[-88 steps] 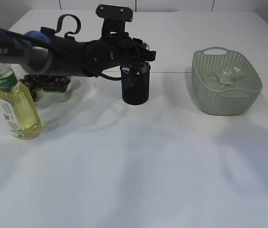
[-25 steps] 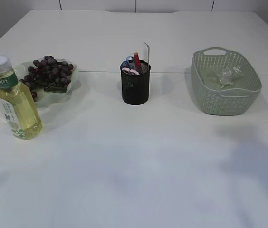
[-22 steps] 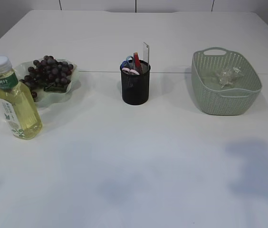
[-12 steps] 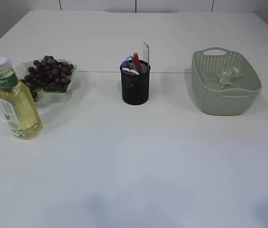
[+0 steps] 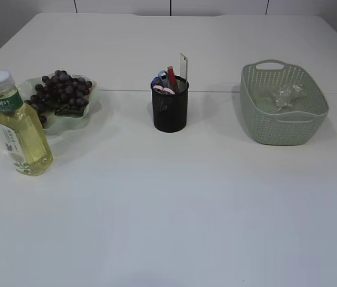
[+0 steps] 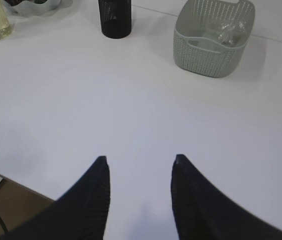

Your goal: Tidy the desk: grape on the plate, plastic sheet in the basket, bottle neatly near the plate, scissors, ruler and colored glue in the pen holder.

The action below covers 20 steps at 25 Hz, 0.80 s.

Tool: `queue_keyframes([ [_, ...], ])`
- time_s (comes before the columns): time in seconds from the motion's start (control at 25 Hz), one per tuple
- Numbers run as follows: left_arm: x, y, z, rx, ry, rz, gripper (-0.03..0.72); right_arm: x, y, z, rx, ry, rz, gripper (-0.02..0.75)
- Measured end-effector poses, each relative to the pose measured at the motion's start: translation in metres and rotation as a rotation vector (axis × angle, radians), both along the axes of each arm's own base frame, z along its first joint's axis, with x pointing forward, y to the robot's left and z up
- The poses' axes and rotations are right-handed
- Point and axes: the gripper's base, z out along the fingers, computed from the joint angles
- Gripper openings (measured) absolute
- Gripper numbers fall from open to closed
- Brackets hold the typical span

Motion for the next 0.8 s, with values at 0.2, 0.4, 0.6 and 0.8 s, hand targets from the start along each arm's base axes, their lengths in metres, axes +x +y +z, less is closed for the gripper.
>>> queue_keyframes([
  [0.2, -0.016, 0.015, -0.008, 0.045, -0.041, 0.028, 0.348, -0.008, -0.002, -0.002, -0.006, -0.044, -0.005, 0.333],
  [0.4, -0.021, 0.019, -0.026, 0.074, -0.012, 0.032, 0.343, -0.011, -0.003, -0.007, -0.010, -0.056, -0.008, 0.333],
  [0.6, -0.020, 0.018, -0.030, 0.076, 0.001, 0.028, 0.342, -0.010, -0.003, -0.019, -0.006, -0.060, -0.017, 0.333],
  [0.8, -0.019, 0.019, -0.032, 0.091, 0.001, 0.037, 0.341, -0.001, -0.004, -0.035, -0.025, -0.005, -0.039, 0.333],
])
